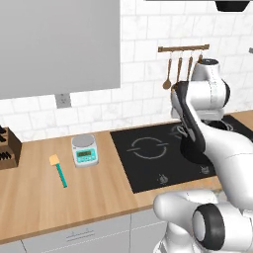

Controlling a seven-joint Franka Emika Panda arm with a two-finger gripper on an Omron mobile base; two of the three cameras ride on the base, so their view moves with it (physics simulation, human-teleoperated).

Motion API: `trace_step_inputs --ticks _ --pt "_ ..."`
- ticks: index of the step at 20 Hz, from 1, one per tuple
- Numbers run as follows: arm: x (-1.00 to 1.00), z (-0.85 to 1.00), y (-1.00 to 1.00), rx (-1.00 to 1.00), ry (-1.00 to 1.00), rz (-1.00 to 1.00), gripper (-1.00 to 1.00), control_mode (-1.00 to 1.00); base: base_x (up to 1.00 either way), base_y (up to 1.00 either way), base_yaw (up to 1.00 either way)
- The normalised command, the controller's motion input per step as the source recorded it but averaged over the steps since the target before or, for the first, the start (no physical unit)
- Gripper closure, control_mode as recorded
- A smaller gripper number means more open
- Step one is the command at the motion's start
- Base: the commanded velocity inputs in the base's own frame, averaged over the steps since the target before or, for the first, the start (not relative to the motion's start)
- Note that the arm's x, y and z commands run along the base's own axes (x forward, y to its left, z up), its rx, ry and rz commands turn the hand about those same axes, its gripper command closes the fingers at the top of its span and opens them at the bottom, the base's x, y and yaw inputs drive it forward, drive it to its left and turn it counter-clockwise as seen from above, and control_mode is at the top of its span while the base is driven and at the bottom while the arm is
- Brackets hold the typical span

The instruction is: Put the bell pepper and potato in the pot. Retrieve the spatula and lightly stir the vegetables in the pot.

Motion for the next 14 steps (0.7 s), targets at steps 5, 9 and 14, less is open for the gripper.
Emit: trace_step_inputs --ticks 5,9,14 --pt "-0.18 -0.11 1.0 -0.1 0.05 0.39 -1.0 -1.0 0.0 0.0 0.0" --pt "0.0 -0.22 1.0 -0.03 0.15 0.61 -1.0 -1.0 0.0 0.0 0.0" --pt "0.0 -0.26 1.0 -0.03 0.16 0.66 -1.0 -1.0 0.0 0.0 0.0"
